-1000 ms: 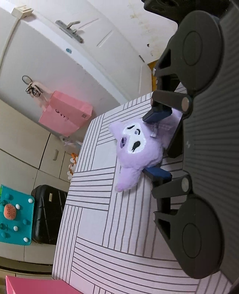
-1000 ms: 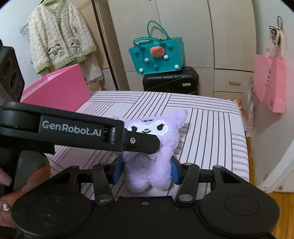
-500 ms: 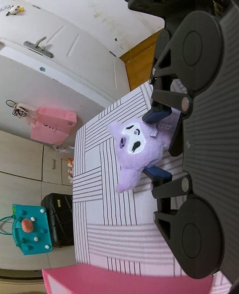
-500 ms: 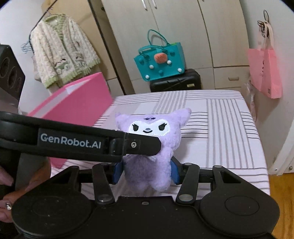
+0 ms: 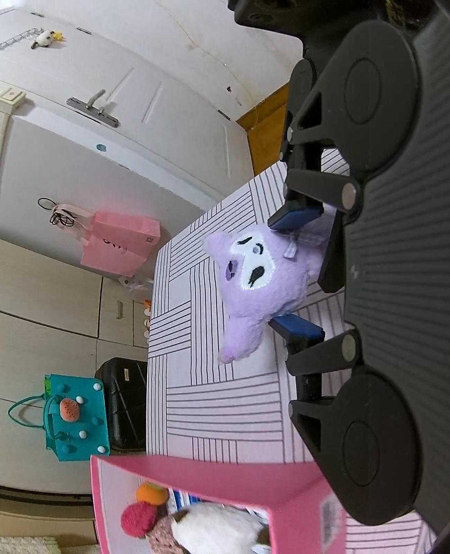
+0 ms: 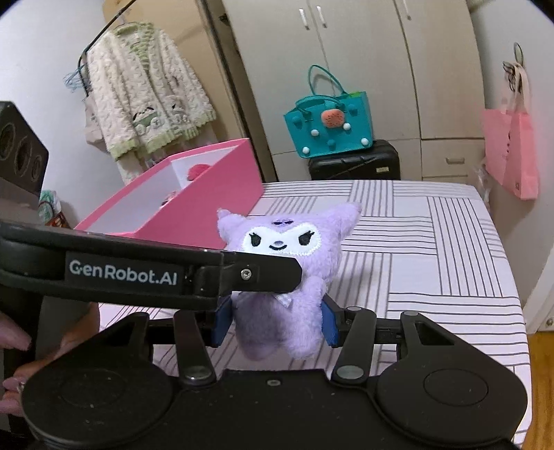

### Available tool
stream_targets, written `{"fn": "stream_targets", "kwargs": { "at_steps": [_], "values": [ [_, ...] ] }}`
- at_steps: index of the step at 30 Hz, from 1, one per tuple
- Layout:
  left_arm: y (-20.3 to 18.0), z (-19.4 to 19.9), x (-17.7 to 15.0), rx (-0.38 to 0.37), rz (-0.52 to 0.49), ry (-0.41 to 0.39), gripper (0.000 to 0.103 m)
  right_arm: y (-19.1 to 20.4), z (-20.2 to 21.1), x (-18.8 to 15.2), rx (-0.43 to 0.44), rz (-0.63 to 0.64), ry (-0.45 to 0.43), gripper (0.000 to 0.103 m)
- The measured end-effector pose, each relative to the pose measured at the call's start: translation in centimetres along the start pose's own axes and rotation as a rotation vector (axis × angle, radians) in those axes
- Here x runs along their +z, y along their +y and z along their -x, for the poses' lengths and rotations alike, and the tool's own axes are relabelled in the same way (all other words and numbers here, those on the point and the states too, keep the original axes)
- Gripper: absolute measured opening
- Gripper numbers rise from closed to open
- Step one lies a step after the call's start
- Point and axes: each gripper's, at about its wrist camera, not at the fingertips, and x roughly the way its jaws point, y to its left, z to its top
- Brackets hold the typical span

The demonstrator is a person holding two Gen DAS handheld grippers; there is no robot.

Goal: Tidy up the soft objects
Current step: 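Lift and carry the plush toy with the right gripper over the pink box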

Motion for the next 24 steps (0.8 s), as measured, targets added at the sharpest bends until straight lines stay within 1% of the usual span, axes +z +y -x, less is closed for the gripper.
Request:
{"fn": "stream_targets", "kwargs": {
  "at_steps": [5,10,19,24],
  "values": [
    [0.2,2.4,-0.6,-0.008,-0.007,-0.025,0.052,2.2,0.9,0.1,-0.003,0.053,0.004,0.057],
    [0.9,4.7,-0.7,-0.020,-0.023,-0.054,0.052,4.0,1.9,0.7,0.013,0.116,0.003,0.057],
    [2.8,8.8,0.6,-0.018,-0.046,-0.098,0.052,7.9,2.4,3.0,0.051,0.247,-0.006,0.057],
    [4.3,11.1,1.5,-0.015,-0.045,-0.095,0.052,9.9,2.3,4.6,0.088,0.292,0.010,0.057]
  ]
}}
